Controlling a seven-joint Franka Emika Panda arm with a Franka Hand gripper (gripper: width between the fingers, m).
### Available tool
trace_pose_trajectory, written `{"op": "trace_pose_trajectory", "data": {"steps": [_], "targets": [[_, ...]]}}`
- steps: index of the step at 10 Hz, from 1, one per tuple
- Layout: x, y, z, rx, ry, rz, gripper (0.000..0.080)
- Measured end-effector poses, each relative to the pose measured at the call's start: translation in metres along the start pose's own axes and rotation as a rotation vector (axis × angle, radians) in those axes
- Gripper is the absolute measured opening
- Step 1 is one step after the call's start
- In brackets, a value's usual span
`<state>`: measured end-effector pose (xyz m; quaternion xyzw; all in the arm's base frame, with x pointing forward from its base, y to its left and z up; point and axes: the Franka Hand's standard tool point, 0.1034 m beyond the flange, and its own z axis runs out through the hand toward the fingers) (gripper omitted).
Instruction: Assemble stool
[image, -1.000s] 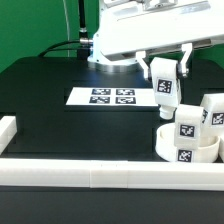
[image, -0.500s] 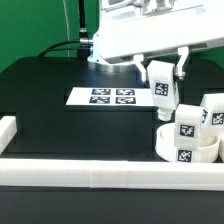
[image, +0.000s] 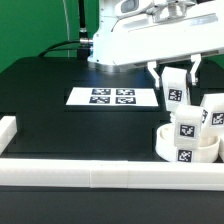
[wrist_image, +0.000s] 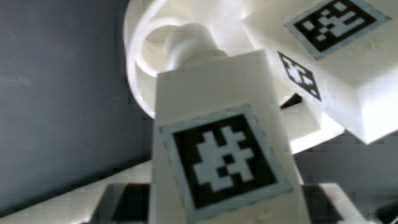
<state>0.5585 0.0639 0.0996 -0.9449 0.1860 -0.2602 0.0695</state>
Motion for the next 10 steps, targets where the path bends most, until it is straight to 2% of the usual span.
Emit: {"op": "trace_pose_trajectory", "data": {"steps": [2,10], "targets": [[-0.0047,-0.0012,0.0026,0.000,-0.008,-0.018,0.0327],[-0.0026,0.0027,0.0064,-0.005,-0.012,-0.022,0.0327]]}}
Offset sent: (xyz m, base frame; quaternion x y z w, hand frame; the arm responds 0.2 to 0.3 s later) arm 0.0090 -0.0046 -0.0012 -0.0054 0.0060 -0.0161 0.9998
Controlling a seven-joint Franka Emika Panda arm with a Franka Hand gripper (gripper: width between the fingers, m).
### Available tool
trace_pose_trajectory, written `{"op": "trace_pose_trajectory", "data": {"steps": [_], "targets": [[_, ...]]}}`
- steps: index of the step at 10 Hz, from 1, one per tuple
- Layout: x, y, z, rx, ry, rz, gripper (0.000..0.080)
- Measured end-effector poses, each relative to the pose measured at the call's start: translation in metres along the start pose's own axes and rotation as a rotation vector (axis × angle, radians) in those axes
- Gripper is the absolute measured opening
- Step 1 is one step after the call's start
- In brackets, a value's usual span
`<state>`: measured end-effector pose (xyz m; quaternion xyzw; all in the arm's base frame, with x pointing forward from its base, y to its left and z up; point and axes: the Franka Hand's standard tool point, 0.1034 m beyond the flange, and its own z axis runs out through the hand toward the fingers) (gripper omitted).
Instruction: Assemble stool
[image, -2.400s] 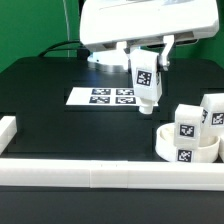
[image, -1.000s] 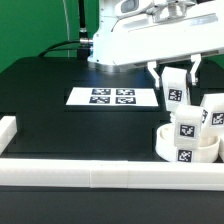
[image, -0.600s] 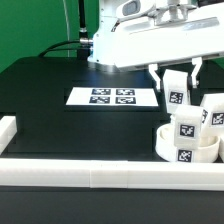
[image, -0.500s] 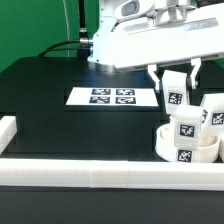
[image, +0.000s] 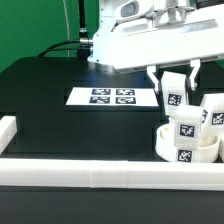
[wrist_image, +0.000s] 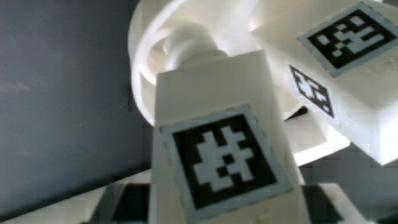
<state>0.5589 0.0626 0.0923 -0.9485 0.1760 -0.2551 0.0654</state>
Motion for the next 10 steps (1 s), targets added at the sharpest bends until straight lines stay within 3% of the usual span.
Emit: {"op": "trace_pose_trajectory", "data": {"steps": [10], "targets": [[0.0067,0.0066,0.0017,-0.007,0.007,-0.030,0.0327]]}}
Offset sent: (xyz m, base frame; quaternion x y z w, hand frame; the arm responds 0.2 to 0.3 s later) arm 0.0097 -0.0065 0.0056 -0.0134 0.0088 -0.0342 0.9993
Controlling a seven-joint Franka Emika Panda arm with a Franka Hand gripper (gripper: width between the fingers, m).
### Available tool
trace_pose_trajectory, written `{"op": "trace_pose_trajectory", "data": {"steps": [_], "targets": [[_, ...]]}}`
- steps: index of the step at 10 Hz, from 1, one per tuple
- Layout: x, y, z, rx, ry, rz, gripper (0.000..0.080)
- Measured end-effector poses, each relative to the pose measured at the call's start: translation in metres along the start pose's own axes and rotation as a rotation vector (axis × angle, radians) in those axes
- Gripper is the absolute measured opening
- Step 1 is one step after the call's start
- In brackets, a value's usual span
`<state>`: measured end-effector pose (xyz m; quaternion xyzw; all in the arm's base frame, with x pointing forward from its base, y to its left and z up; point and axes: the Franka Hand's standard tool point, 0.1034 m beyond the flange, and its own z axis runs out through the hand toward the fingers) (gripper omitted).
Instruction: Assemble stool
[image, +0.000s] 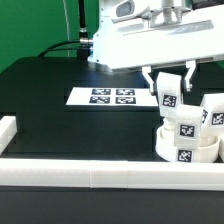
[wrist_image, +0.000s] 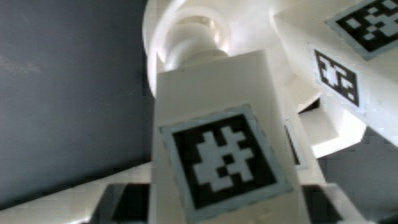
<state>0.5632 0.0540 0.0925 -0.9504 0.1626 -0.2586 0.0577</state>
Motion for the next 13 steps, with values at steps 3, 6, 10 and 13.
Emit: {"op": "trace_pose_trajectory", "data": {"steps": [3,6,10,13], "targets": [[-0.001,0.000,0.001,-0.001,-0.002,0.000,0.0327],[-0.001,-0.001,0.003,0.001,-0.005,0.001,0.0327],[-0.014,-0.005,0.009,0.000,-0.016,-0.014,0.0327],[-0.016,-0.006,0.009,-0.002,-0.006,-0.018,0.0327]]}}
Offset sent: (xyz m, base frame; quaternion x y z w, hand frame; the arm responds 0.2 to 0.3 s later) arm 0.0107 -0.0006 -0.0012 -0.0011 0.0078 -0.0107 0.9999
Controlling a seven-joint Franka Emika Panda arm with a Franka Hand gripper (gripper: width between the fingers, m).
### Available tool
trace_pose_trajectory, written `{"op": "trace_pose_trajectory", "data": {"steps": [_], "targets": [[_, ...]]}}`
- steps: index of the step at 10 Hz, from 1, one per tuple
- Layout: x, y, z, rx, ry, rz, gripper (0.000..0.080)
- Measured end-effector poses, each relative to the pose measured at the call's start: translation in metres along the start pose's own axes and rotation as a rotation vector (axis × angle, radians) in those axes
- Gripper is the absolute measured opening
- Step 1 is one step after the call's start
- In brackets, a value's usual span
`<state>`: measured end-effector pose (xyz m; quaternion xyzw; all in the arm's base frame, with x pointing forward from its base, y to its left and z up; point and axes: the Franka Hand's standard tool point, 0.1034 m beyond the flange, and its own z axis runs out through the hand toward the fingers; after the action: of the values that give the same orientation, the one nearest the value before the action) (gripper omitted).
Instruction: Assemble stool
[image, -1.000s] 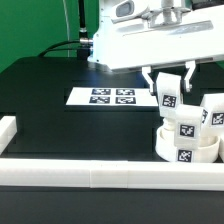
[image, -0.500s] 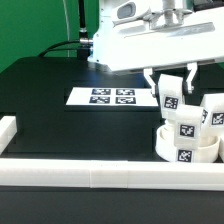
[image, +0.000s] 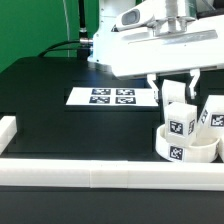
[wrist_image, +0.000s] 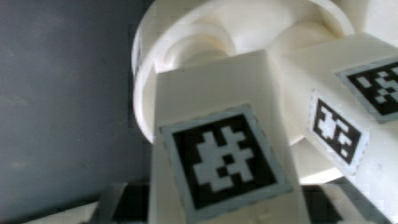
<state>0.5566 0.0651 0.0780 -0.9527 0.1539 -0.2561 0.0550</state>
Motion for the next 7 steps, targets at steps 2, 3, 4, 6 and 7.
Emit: {"op": "trace_pose_trajectory", "data": {"steps": [2,3,4,6,7], "targets": [[-0.0011,-0.0005,-0.0004,-0.002,0.013,0.000,0.0327],[-0.0012,-0.0003,-0.0004,-0.002,0.015,0.000,0.0327],[-0.0012,-0.0004,-0.0004,-0.002,0.014,0.000,0.0327],[-0.0003,-0.0002,-0.0002,-0.001,-0.004,0.003,0.0327],[-0.0007,-0.0002,0.0001,0.000,-0.008,0.004,0.0327]]}}
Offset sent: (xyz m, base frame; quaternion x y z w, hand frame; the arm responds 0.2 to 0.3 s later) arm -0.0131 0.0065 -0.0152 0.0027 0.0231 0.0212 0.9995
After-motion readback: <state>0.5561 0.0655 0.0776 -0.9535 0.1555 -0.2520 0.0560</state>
